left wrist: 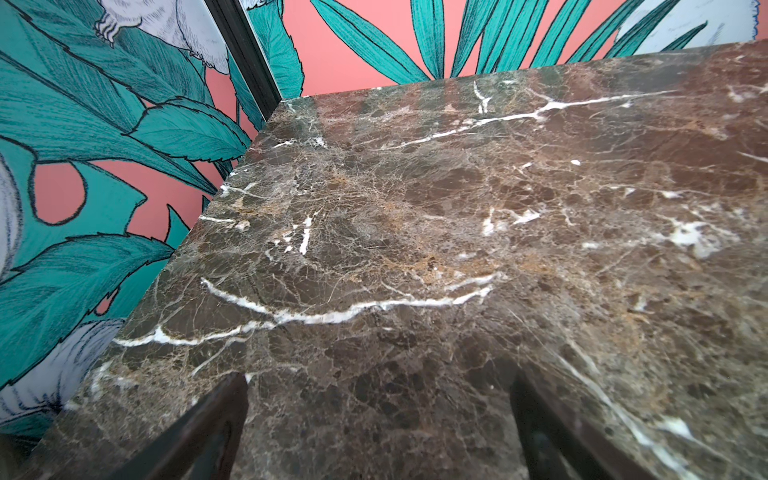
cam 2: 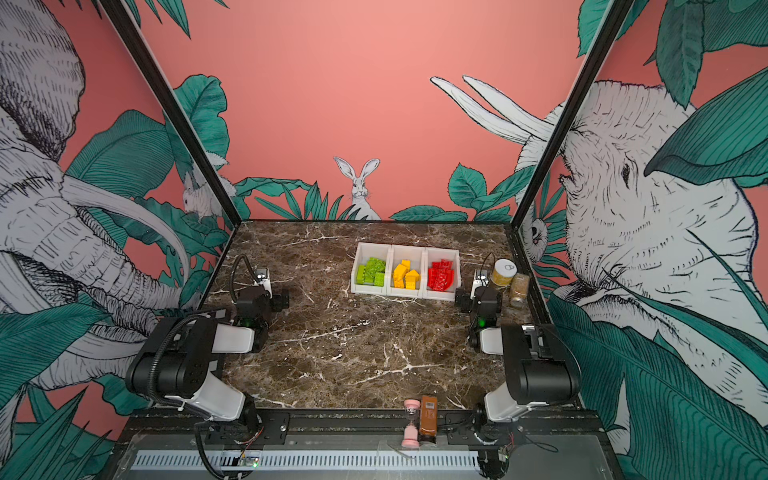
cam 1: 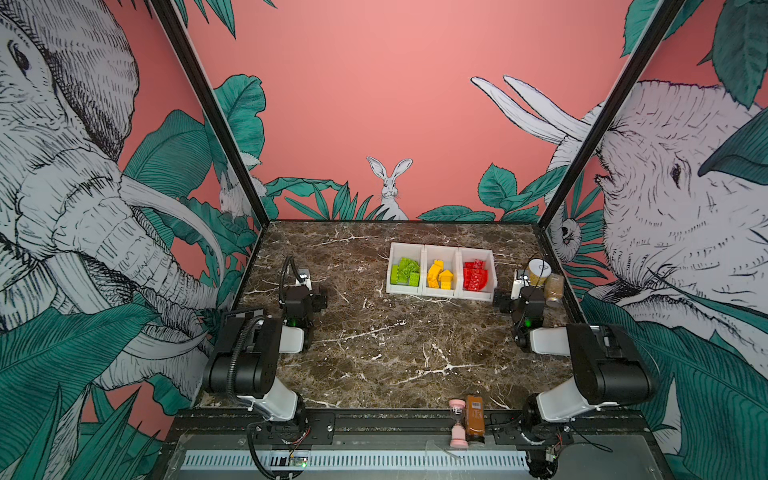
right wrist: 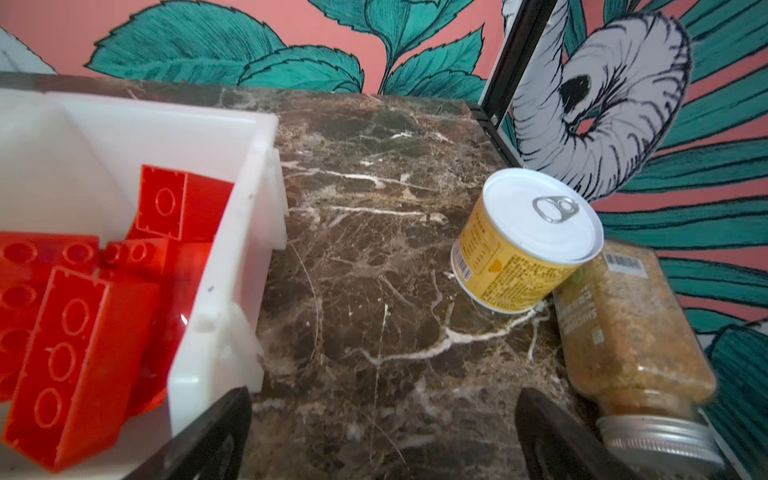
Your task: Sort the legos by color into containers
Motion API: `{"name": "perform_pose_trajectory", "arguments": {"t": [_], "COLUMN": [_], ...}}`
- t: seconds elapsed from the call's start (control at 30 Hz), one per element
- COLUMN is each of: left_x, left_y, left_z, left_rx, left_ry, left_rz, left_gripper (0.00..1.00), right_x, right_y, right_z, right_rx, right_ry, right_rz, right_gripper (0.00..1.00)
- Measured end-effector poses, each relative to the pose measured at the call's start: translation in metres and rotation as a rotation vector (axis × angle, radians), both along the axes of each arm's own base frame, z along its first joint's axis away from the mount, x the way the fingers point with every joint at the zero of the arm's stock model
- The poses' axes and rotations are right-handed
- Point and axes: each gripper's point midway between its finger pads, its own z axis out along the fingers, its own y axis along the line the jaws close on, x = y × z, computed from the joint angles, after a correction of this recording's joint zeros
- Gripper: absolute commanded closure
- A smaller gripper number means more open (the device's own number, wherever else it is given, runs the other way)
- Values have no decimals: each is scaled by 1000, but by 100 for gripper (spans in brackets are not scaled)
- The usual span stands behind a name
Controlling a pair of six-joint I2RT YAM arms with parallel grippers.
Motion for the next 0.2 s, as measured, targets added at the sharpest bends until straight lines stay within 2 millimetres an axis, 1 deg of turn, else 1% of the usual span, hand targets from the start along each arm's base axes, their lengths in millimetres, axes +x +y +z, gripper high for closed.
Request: {"name": "perform_pose_trajectory", "arguments": {"t": [0.2], "left_x": [0], "left_y": [0], "left_z": [0], "left_rx": [0], "left_ry": [0], "left_rz": [0], "left_gripper": [1], "right_x": [1], "right_y": [1], "right_z": [1], "right_rx": [-1], "right_ry": [-2], "right_rz": [6], "right_gripper": [2]}}
